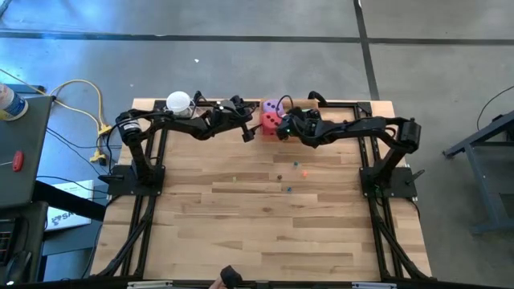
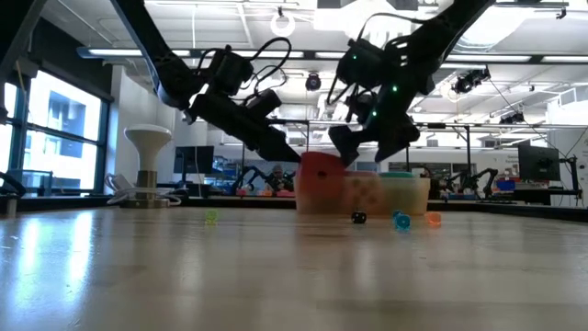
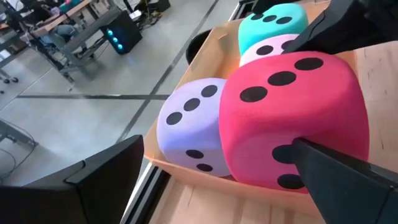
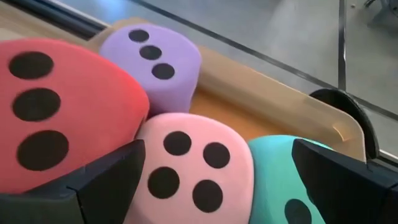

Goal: Pick & Place Dice
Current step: Put the big red die into the orange bin

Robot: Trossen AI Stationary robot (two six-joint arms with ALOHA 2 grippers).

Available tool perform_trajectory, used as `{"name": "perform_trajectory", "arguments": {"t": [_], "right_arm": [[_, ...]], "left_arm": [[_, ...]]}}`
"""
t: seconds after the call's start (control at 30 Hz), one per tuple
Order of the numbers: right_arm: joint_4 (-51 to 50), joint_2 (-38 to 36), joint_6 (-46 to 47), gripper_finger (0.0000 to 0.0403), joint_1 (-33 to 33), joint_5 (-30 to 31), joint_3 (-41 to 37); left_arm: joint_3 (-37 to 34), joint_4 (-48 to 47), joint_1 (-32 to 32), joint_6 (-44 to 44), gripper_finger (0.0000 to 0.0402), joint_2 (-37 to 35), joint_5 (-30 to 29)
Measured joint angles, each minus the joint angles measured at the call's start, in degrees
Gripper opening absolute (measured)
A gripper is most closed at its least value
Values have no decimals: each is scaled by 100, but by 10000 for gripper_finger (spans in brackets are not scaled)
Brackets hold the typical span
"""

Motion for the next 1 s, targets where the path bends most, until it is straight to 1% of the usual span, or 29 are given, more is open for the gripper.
{"name": "perform_trajectory", "arguments": {"t": [0.17, 0.3, 0.43, 0.53, 0.67, 0.73, 0.77, 0.83, 0.9, 1.0], "right_arm": [[83, 0, -64, 400, -5, 72, 0], [147, 0, -241, 400, 21, 214, 0], [153, -47, -318, 400, 80, 386, 2], [243, -172, -407, 400, 135, 459, 4], [351, -358, -499, 400, 268, 811, 9], [431, -439, -627, 400, 315, 828, 9], [572, -452, -729, 400, 341, 797, 9], [952, -461, -956, 400, 379, 459, 15], [1264, -459, -1134, 400, 371, 40, 15], [1561, -339, -1195, 400, 342, -142, 19]], "left_arm": [[14, -67, -12, -38, 400, -4, -90], [26, -212, -20, -103, 400, -14, -398], [28, -487, -19, -101, 400, -17, -477], [28, -519, -13, -99, 400, -17, -516], [28, -561, -12, -90, 400, -13, -514], [28, -587, -12, -60, 400, -13, -514], [28, -604, -12, -27, 400, -13, -514], [26, -637, -12, 36, 400, -11, -597], [26, -661, -25, 162, 400, -11, -974], [15, -827, -88, 353, 400, -113, -1688]]}}
